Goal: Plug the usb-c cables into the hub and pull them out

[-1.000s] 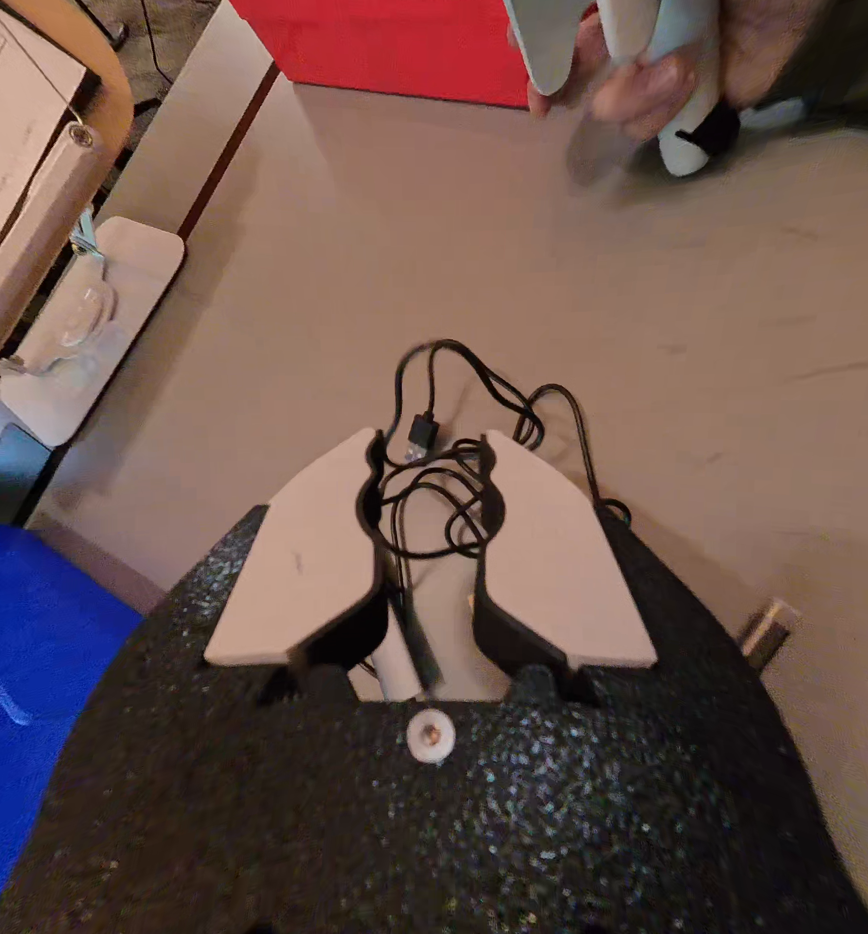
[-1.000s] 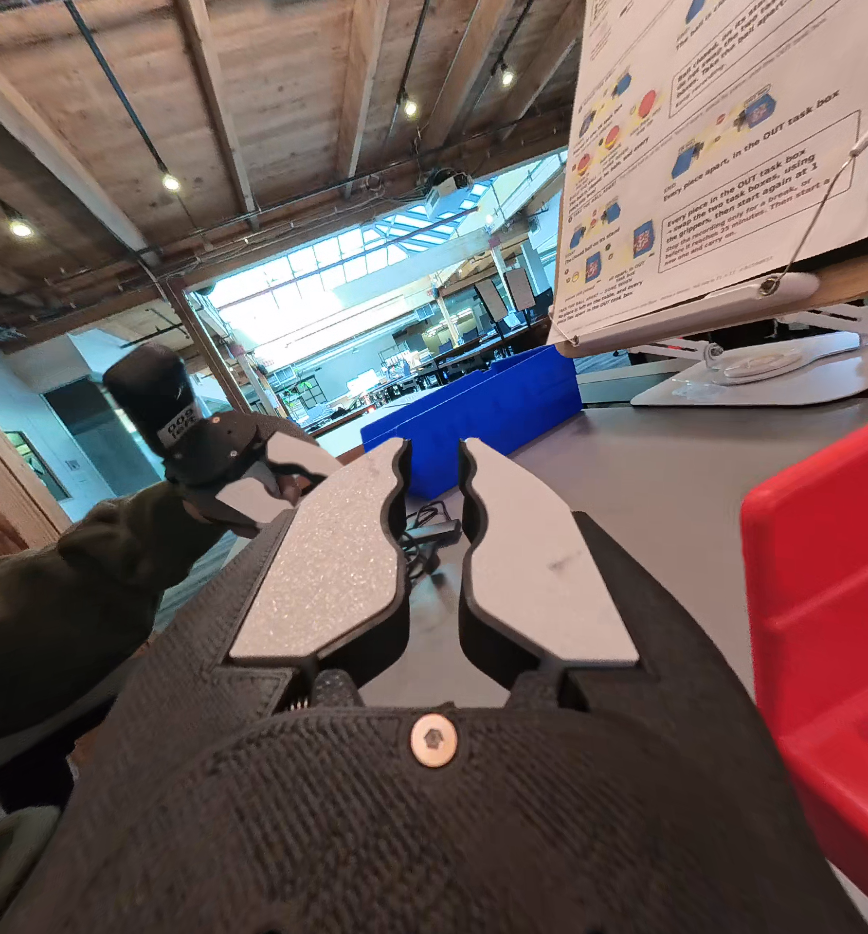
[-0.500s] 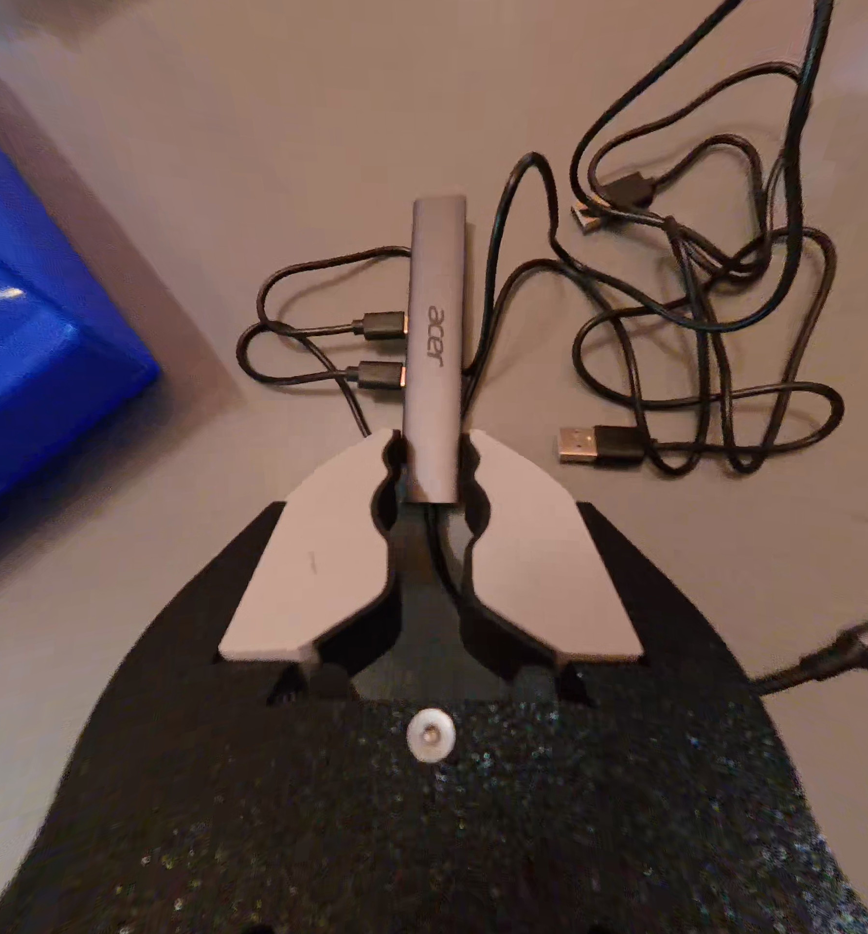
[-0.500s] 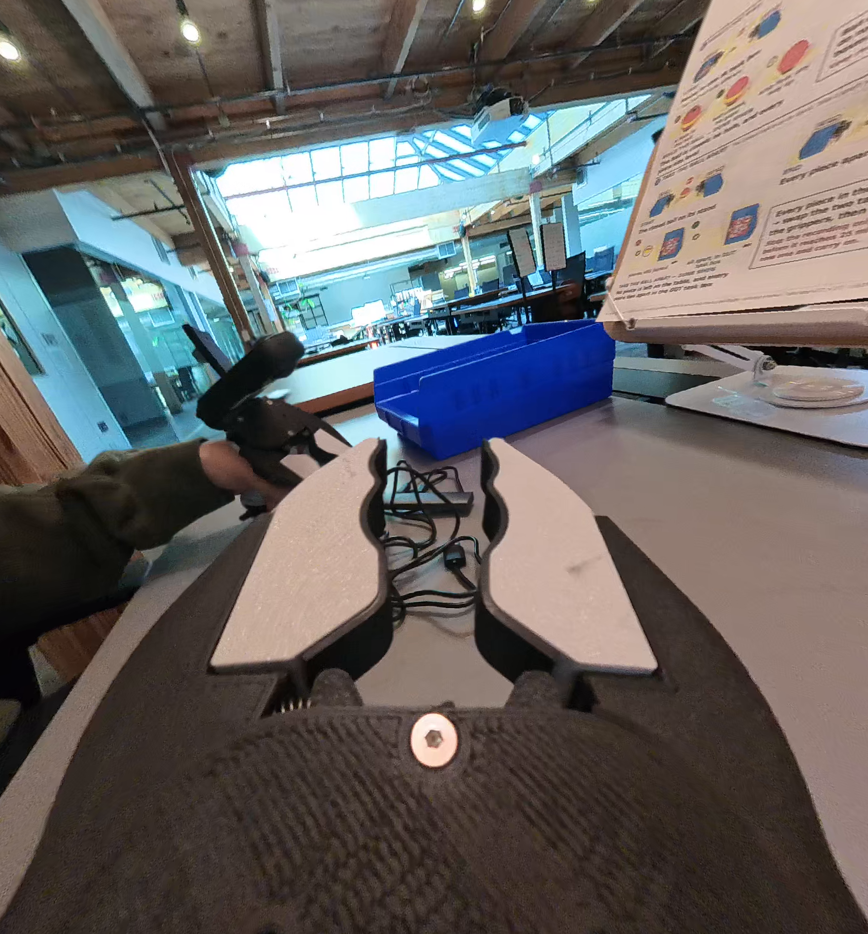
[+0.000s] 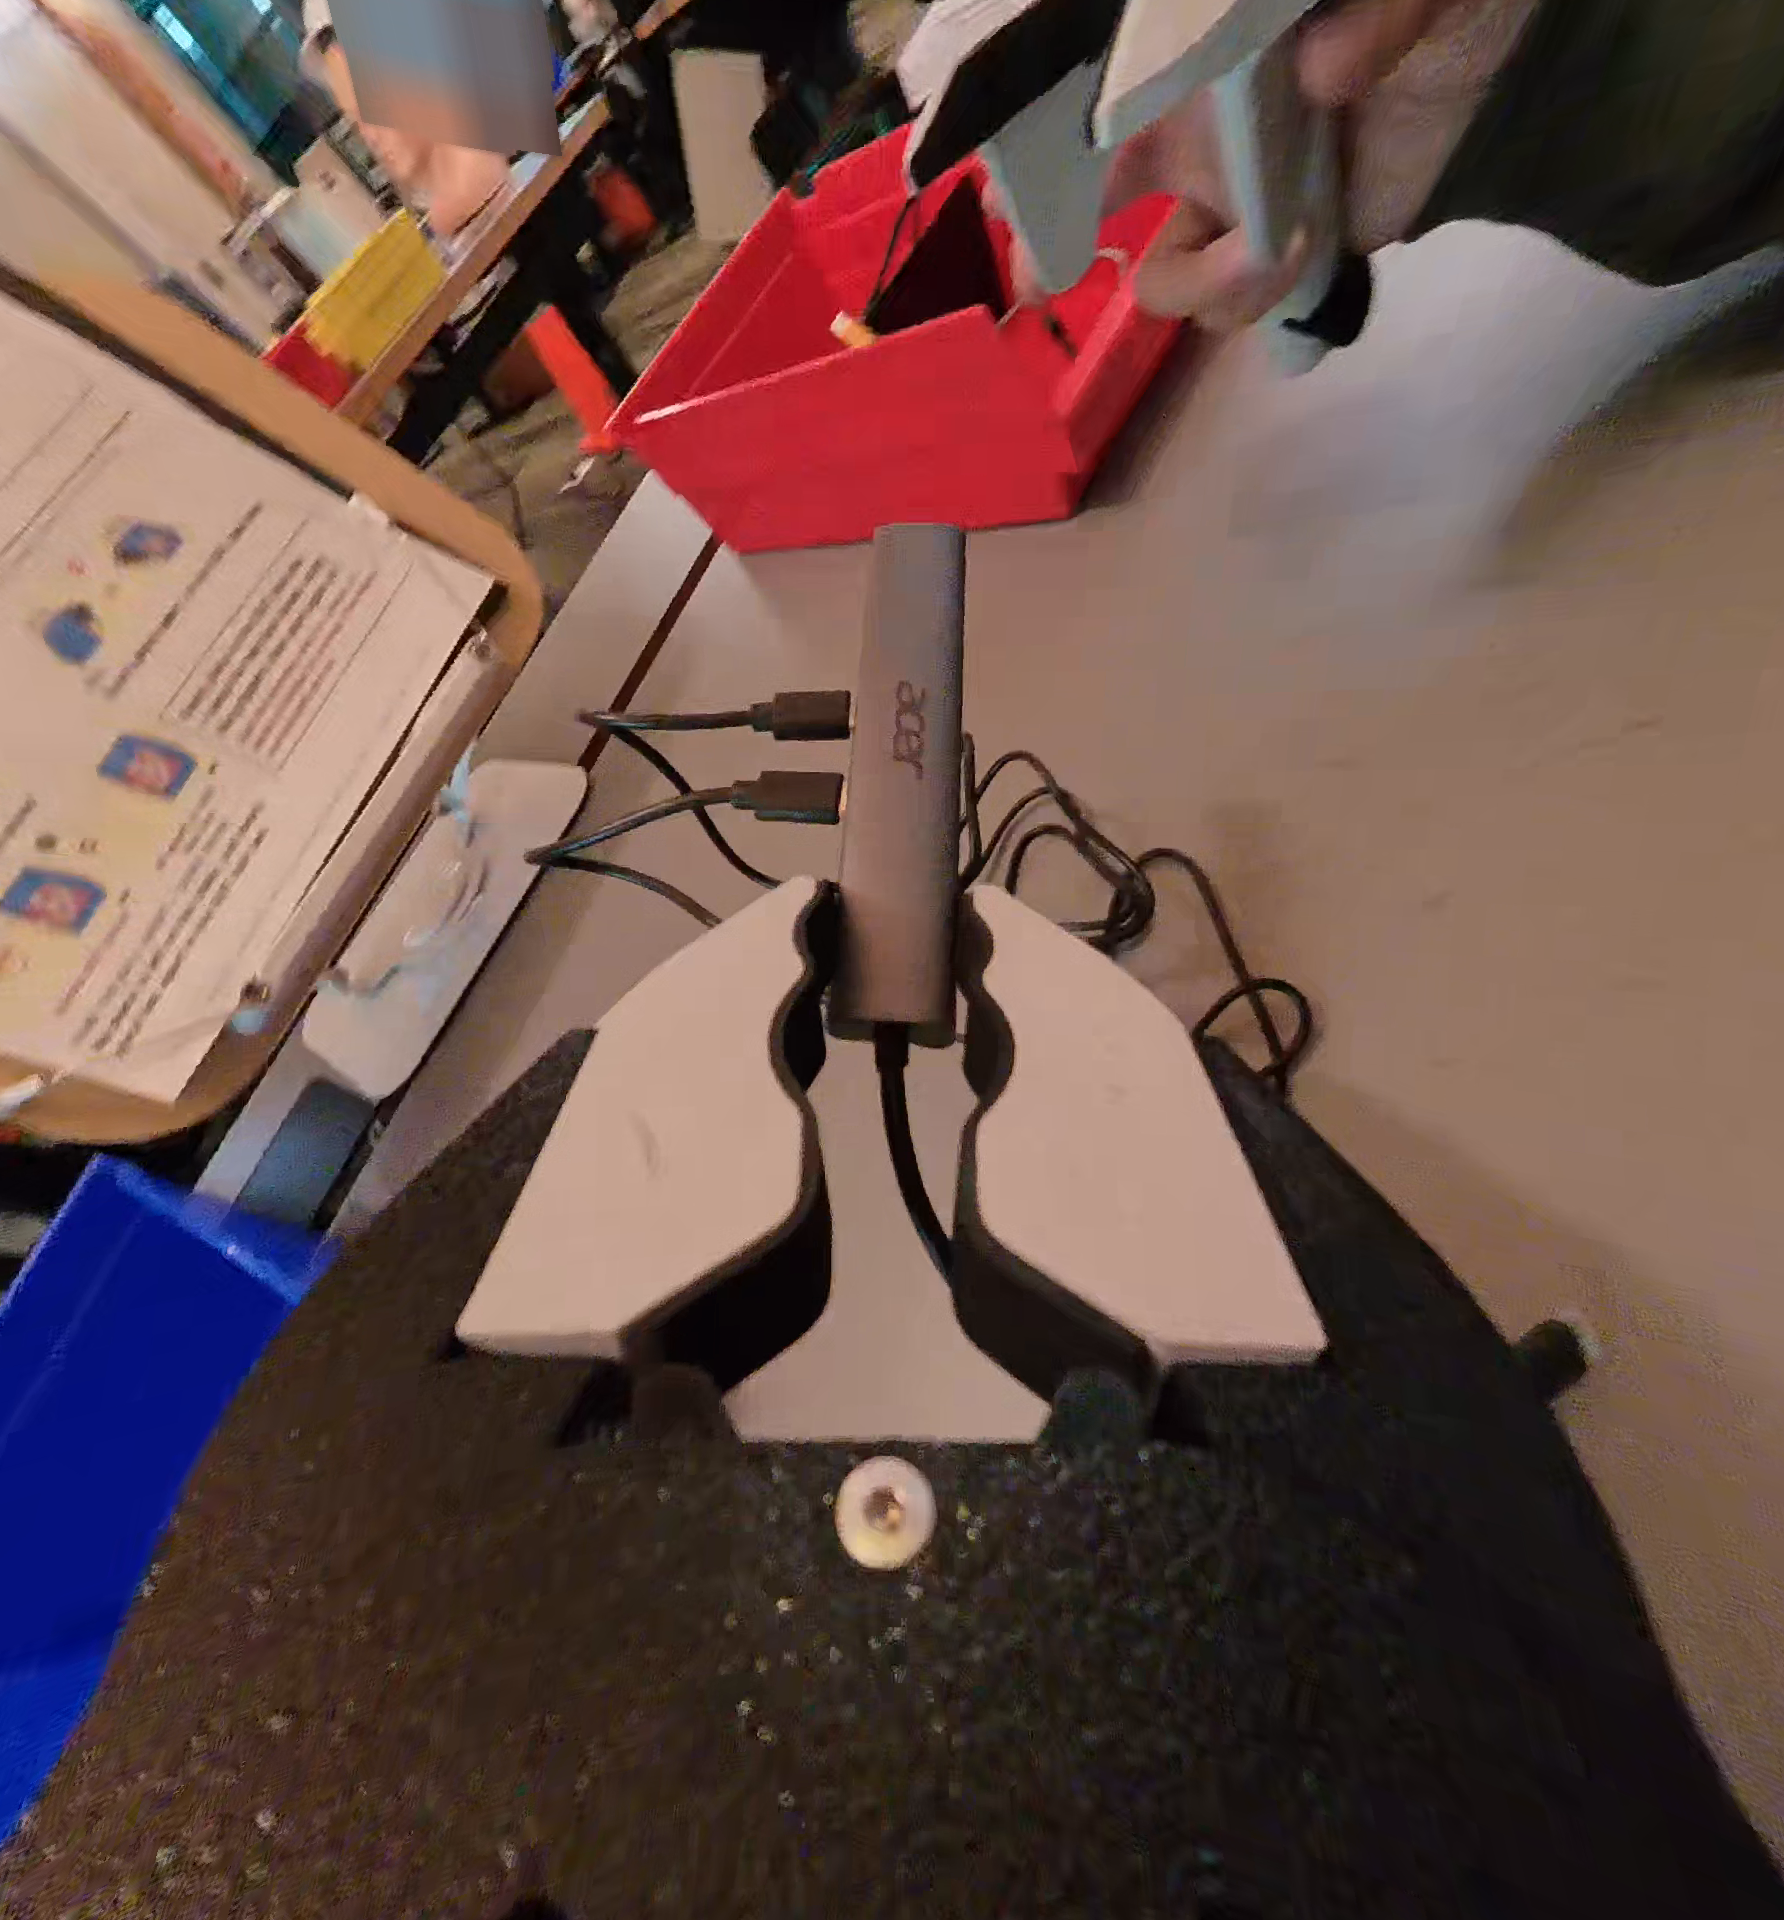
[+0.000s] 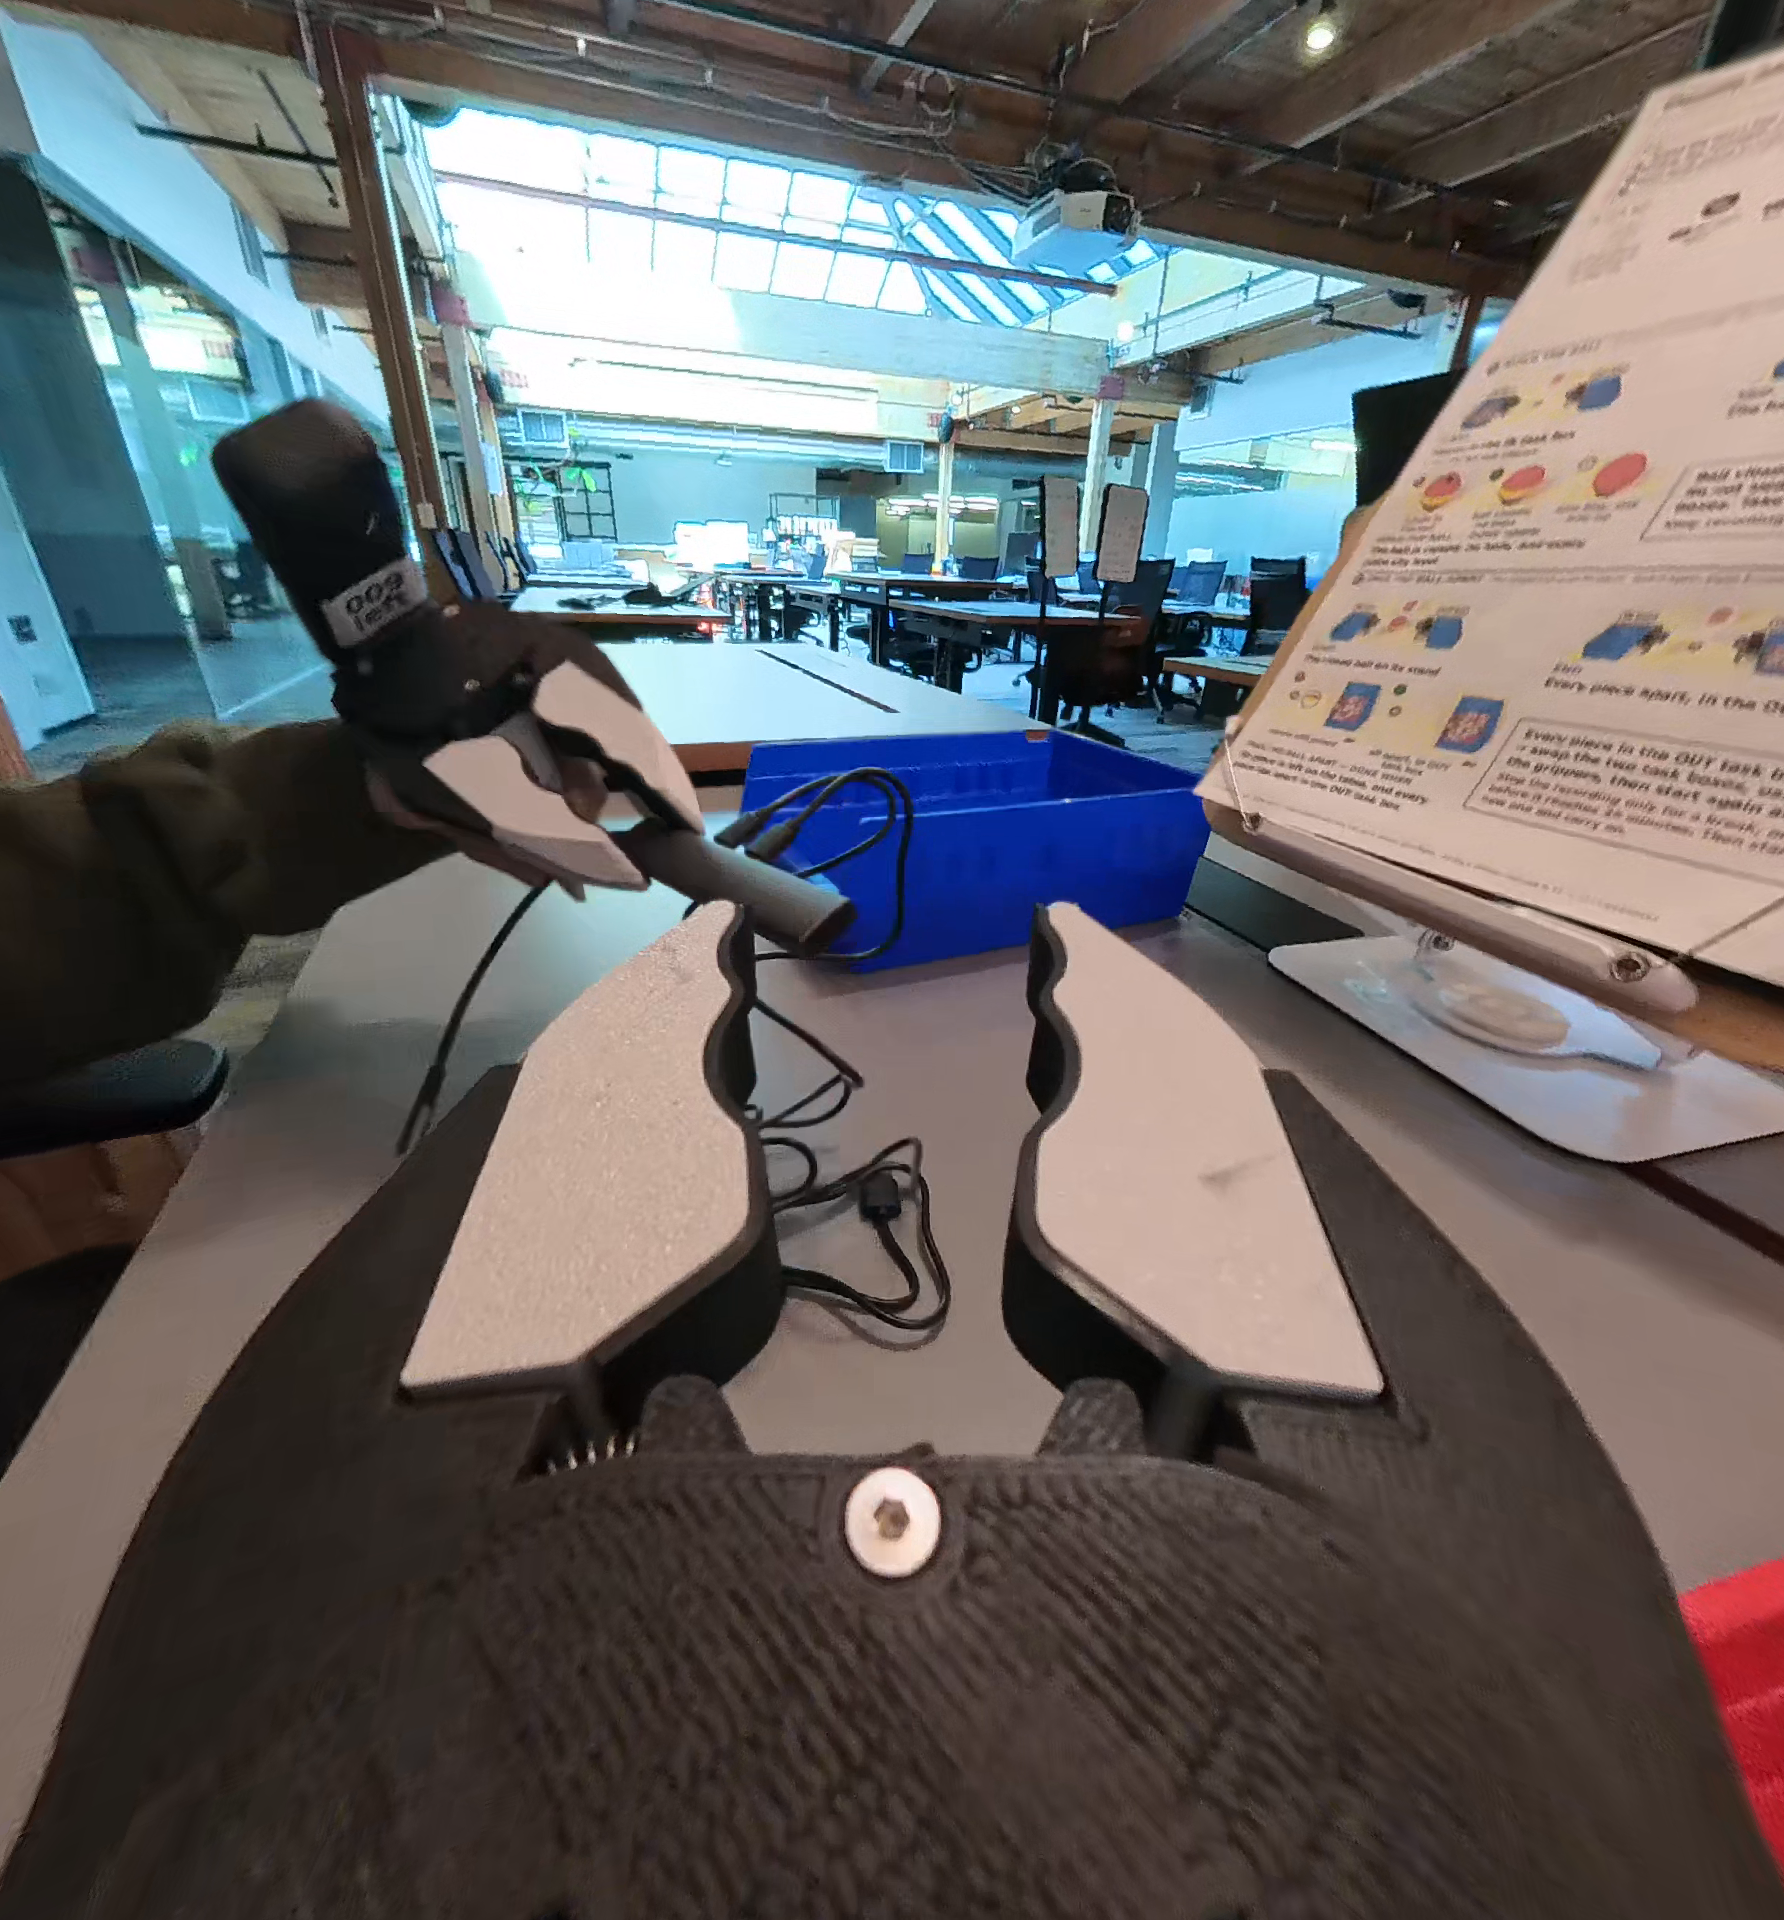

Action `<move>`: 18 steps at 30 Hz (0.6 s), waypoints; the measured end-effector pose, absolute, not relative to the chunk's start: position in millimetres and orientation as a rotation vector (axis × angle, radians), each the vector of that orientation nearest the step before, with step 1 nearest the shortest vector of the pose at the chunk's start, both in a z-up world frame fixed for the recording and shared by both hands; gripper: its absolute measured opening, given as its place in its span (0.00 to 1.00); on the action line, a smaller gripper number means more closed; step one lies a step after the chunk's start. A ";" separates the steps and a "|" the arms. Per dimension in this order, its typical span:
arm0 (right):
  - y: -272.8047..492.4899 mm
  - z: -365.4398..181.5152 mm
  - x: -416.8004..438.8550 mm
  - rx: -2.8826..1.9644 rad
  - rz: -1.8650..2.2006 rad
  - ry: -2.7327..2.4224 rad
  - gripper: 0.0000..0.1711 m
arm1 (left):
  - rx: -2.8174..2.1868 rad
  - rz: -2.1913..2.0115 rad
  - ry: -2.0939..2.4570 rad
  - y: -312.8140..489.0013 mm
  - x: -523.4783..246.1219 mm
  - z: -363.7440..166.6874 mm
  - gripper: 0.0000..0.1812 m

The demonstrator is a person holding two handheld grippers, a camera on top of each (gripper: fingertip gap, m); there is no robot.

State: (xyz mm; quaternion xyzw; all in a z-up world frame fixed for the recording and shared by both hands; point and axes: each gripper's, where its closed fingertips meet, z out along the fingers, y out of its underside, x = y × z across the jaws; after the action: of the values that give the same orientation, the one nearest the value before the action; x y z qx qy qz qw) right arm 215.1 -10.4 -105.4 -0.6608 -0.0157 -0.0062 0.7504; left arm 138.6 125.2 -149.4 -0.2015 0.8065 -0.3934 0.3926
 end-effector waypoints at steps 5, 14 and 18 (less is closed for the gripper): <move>-0.3 -105.0 174.1 -1.513 0.054 -0.213 0.30 | -0.272 -1.176 2.253 93.6 123.9 -134.9 0.12; 29.5 -142.6 142.1 -1.670 0.023 -0.397 0.14 | -0.176 -1.283 2.353 73.3 128.8 -134.4 0.12; 30.9 -133.3 142.5 -1.604 0.008 -0.394 0.14 | -0.201 -1.288 2.346 76.6 133.8 -138.4 0.12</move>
State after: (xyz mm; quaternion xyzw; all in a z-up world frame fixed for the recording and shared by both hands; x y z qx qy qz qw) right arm 142.5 30.9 -133.3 -0.7140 -0.1755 0.0036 0.6778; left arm 133.8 76.6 -138.4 -0.0728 0.8513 -0.4675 0.2267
